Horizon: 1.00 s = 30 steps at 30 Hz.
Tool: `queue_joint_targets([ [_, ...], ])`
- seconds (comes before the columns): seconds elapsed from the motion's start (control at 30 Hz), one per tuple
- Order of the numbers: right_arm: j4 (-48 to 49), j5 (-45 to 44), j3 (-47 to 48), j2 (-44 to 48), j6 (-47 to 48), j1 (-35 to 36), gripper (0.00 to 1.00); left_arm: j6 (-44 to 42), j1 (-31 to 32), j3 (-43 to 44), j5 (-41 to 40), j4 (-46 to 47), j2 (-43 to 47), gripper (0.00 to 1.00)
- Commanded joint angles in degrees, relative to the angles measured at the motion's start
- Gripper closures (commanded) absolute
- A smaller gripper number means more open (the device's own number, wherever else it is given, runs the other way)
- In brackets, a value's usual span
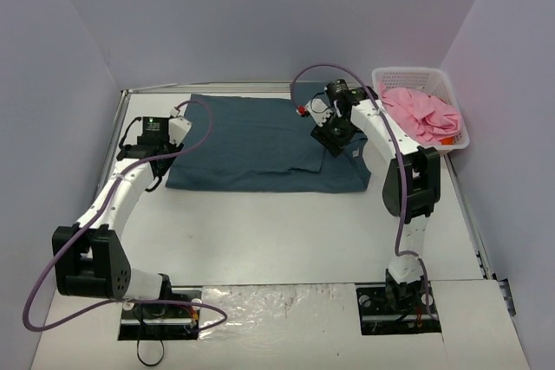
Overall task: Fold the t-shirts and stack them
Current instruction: Fold the flattened tshirt in 1/3 of the way
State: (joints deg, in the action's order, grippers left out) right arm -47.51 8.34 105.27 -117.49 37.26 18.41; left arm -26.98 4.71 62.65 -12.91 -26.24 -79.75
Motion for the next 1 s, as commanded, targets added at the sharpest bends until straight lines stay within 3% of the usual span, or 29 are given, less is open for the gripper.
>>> queue_joint_targets([
  [0.0,0.5,4.3,-3.0,3.5,-0.6,1.6,0.54,2.5,-0.1,-1.4,1.6,-5.0,4.5,0.55],
  [0.4,1.7,4.9,-5.8,0.4,-0.4,8.9,0.58,5.6,-0.8,-6.9,7.3,-6.0,9.8,0.55],
  [0.97,3.9,2.6,-6.2,-5.2,-0.5,8.6,0.59,5.7,-1.0,-7.6,7.6,-5.4,8.6,0.55],
])
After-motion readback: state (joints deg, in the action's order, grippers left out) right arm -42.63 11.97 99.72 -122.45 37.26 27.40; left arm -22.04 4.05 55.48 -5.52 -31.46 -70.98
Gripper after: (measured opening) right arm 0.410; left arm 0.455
